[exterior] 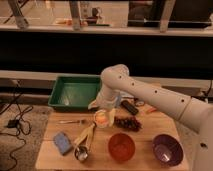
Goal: Place apple in paper cup
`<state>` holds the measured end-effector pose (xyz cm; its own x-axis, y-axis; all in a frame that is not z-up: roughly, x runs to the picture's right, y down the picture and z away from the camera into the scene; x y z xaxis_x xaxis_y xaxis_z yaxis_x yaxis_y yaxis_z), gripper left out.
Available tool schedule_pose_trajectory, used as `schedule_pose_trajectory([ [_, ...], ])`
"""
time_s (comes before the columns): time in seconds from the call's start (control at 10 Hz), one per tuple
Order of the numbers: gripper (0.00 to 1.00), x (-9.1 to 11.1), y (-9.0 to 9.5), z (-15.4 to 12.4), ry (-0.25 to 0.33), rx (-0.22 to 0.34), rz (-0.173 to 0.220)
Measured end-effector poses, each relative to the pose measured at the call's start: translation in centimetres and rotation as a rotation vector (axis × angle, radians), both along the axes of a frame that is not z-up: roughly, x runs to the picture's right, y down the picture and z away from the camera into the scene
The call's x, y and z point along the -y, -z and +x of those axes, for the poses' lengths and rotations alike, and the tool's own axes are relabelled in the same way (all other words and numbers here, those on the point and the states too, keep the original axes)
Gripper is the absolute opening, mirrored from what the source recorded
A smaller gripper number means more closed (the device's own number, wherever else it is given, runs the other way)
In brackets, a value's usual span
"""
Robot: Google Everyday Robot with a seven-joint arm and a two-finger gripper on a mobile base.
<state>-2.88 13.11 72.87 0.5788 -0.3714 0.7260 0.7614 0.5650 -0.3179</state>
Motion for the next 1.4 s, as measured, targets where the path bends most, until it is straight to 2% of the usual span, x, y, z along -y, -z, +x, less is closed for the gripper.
schedule_pose_trajectory([
  [0.3,0.80,-0.06,1.02,-0.23,-0.015,0.015,-0.023],
  [1.4,0.80,-0.12,1.05,-0.35,-0.012,0.017,-0.025],
])
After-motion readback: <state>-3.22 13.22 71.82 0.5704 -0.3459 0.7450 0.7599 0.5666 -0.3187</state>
